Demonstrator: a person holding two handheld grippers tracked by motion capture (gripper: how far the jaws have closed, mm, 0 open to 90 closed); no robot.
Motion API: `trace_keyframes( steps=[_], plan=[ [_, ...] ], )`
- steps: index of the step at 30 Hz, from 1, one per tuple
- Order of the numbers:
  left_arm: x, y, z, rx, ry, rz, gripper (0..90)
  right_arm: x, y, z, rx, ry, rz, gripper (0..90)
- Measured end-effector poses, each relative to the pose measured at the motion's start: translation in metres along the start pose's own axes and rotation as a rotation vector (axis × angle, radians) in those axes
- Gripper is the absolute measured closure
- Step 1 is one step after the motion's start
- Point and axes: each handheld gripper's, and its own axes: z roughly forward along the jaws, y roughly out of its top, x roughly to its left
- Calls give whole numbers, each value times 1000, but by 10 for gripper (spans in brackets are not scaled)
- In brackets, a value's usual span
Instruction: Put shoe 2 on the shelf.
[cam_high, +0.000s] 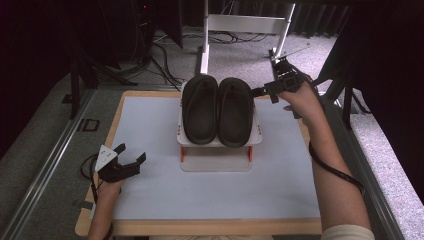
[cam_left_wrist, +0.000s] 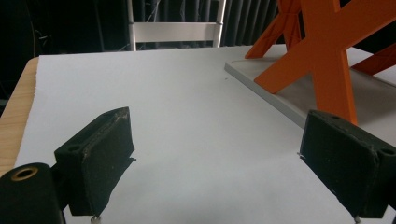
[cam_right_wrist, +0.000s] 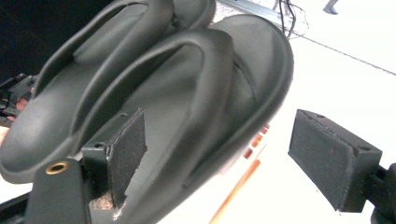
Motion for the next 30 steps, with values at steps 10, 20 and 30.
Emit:
trace_keyframes(
  steps=[10, 20, 30],
  plan=[
    [0, 0, 0, -2, 1, 3, 86, -18, -32, -14, -97, -54, -24, 148],
    [0, 0, 0, -1, -2, 0, 87, -37, -74, -8, -149, -80, -4, 141],
    [0, 0, 0, -1, -1, -1, 87, -59, -117, 7, -183, -132, 28, 141]
  ],
)
